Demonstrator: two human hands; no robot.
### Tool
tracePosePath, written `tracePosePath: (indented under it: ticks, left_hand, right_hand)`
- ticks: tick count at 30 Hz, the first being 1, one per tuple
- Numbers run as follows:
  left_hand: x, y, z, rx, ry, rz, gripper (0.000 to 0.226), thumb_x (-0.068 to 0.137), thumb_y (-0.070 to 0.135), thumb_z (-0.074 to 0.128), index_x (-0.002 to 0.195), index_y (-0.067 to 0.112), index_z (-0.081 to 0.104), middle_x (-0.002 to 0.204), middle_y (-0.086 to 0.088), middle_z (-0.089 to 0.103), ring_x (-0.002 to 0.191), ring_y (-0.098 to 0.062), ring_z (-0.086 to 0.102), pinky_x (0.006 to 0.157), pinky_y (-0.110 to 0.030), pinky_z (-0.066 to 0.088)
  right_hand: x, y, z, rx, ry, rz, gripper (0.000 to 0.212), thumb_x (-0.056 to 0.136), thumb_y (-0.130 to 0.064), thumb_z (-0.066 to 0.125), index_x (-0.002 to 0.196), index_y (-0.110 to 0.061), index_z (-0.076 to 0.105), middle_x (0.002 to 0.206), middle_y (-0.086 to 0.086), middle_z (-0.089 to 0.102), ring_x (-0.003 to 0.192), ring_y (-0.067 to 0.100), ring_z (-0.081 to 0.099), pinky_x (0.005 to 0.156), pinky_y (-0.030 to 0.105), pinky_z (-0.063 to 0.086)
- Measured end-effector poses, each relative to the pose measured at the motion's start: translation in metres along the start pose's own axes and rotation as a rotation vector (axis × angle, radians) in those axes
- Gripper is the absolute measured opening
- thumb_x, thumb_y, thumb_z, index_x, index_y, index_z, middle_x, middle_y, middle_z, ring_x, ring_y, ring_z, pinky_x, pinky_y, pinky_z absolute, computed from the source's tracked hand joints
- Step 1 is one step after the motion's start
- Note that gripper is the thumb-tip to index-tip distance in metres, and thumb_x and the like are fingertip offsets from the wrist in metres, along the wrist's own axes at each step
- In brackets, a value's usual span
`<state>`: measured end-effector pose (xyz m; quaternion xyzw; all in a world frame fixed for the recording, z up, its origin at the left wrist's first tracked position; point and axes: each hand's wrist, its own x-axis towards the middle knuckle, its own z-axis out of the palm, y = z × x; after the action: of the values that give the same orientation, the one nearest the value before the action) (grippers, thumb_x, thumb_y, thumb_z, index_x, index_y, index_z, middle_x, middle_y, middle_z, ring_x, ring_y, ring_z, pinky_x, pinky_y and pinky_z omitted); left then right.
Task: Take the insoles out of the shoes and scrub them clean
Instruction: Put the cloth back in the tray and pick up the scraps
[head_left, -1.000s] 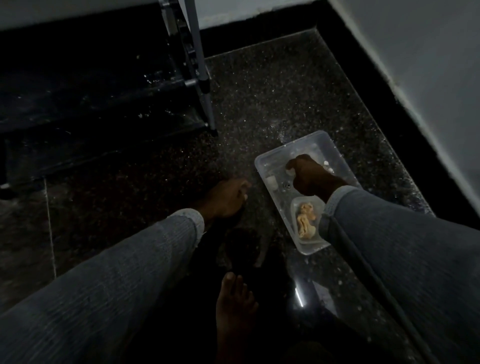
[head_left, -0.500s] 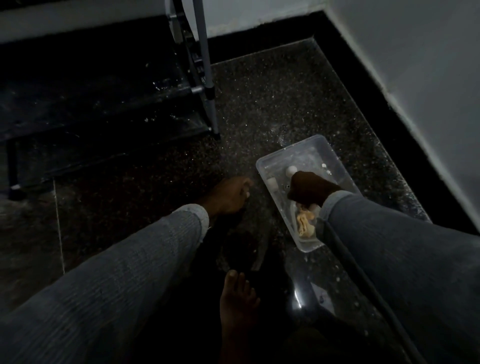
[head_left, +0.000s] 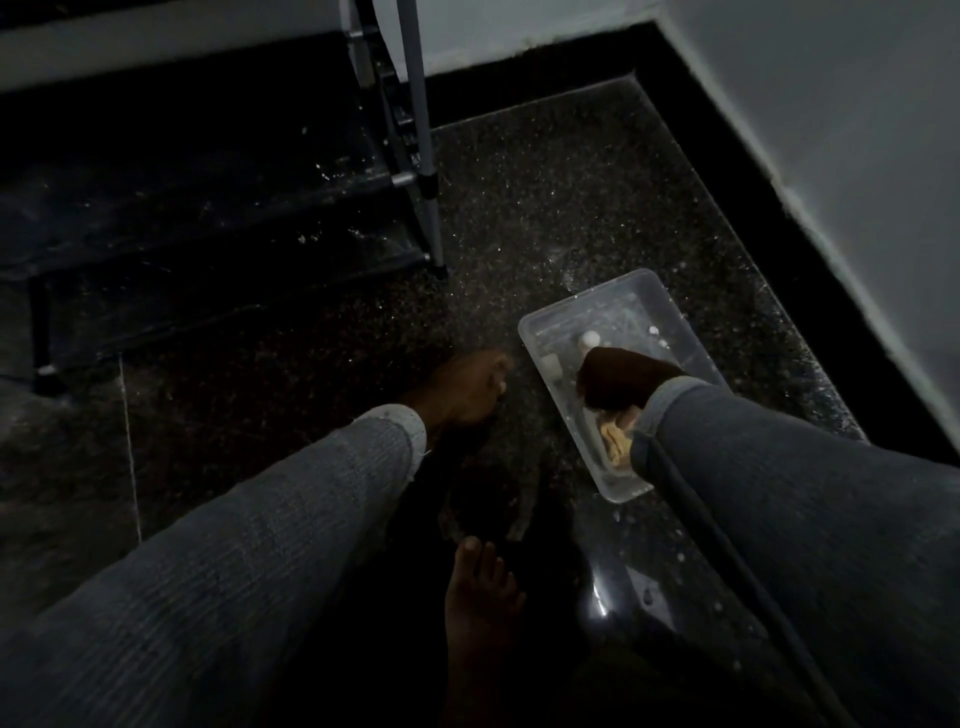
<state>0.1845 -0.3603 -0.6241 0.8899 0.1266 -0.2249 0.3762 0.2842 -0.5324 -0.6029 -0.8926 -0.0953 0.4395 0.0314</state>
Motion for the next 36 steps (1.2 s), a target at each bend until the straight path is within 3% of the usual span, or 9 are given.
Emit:
tracePosePath:
  ticks: [3, 6, 10, 13, 16, 30, 36]
  left_hand:
    - [-0.001, 0.002, -0.001, 0.001, 0.009, 0.005, 0.023, 0.093, 0.013, 0.053, 0.115, 0.014, 0.06, 0.118, -0.008, 0.063, 0.106, -0.023, 0.06, 0.097, -0.041, 0.047]
    - [-0.001, 0.005, 0.0, 0.016, 0.005, 0.007, 0.026, 0.094, 0.012, 0.053, 0.118, 0.013, 0.059, 0.12, -0.008, 0.062, 0.108, -0.023, 0.059, 0.098, -0.041, 0.046]
    - [-0.003, 0.007, 0.001, 0.031, -0.007, 0.014, 0.029, 0.095, 0.011, 0.052, 0.124, 0.012, 0.057, 0.125, -0.009, 0.06, 0.112, -0.024, 0.058, 0.099, -0.039, 0.045]
    - [-0.003, 0.008, 0.001, 0.015, -0.001, 0.004, 0.03, 0.094, 0.011, 0.052, 0.124, 0.013, 0.057, 0.125, -0.008, 0.06, 0.113, -0.023, 0.057, 0.1, -0.04, 0.045]
    - [-0.005, 0.008, -0.001, 0.028, -0.002, 0.006, 0.029, 0.094, 0.011, 0.053, 0.123, 0.013, 0.058, 0.125, -0.008, 0.06, 0.112, -0.023, 0.057, 0.1, -0.04, 0.045]
    - [-0.006, -0.007, -0.014, -0.02, 0.028, -0.023, 0.03, 0.094, 0.01, 0.052, 0.124, 0.013, 0.058, 0.122, -0.008, 0.062, 0.111, -0.022, 0.058, 0.1, -0.036, 0.045]
    - [-0.008, -0.012, -0.013, 0.023, 0.015, -0.013, 0.03, 0.094, 0.012, 0.053, 0.123, 0.013, 0.058, 0.126, -0.008, 0.06, 0.114, -0.023, 0.057, 0.1, -0.038, 0.044]
  right_hand:
    - [0.006, 0.0, 0.003, 0.06, -0.021, 0.029, 0.047, 0.101, -0.032, 0.029, 0.14, -0.01, 0.043, 0.138, 0.017, 0.047, 0.122, 0.035, 0.052, 0.103, 0.052, 0.043]
    - [-0.006, -0.012, -0.003, 0.052, -0.056, -0.05, 0.04, 0.099, -0.022, 0.044, 0.137, -0.01, 0.047, 0.137, 0.015, 0.049, 0.122, 0.031, 0.052, 0.104, 0.048, 0.043]
    - [-0.003, -0.013, -0.001, -0.022, -0.059, -0.076, 0.047, 0.093, -0.017, 0.057, 0.138, -0.008, 0.044, 0.135, 0.016, 0.051, 0.122, 0.031, 0.053, 0.102, 0.042, 0.045]
    - [-0.004, -0.014, 0.003, -0.12, 0.086, -0.149, 0.039, 0.09, -0.027, 0.063, 0.122, -0.005, 0.053, 0.121, 0.015, 0.059, 0.11, 0.03, 0.06, 0.091, 0.038, 0.051]
    - [-0.009, -0.02, 0.005, -0.234, 0.252, -0.228, 0.039, 0.09, -0.035, 0.062, 0.116, -0.007, 0.055, 0.12, 0.013, 0.058, 0.11, 0.029, 0.057, 0.088, 0.038, 0.048]
    - [-0.002, -0.027, 0.021, -0.165, 0.282, -0.206, 0.029, 0.096, -0.017, 0.052, 0.121, -0.004, 0.054, 0.13, 0.014, 0.054, 0.119, 0.028, 0.052, 0.096, 0.033, 0.041]
    - [0.001, -0.025, 0.019, -0.122, 0.269, -0.196, 0.029, 0.093, -0.016, 0.057, 0.118, -0.001, 0.054, 0.127, 0.017, 0.055, 0.116, 0.031, 0.054, 0.093, 0.035, 0.044]
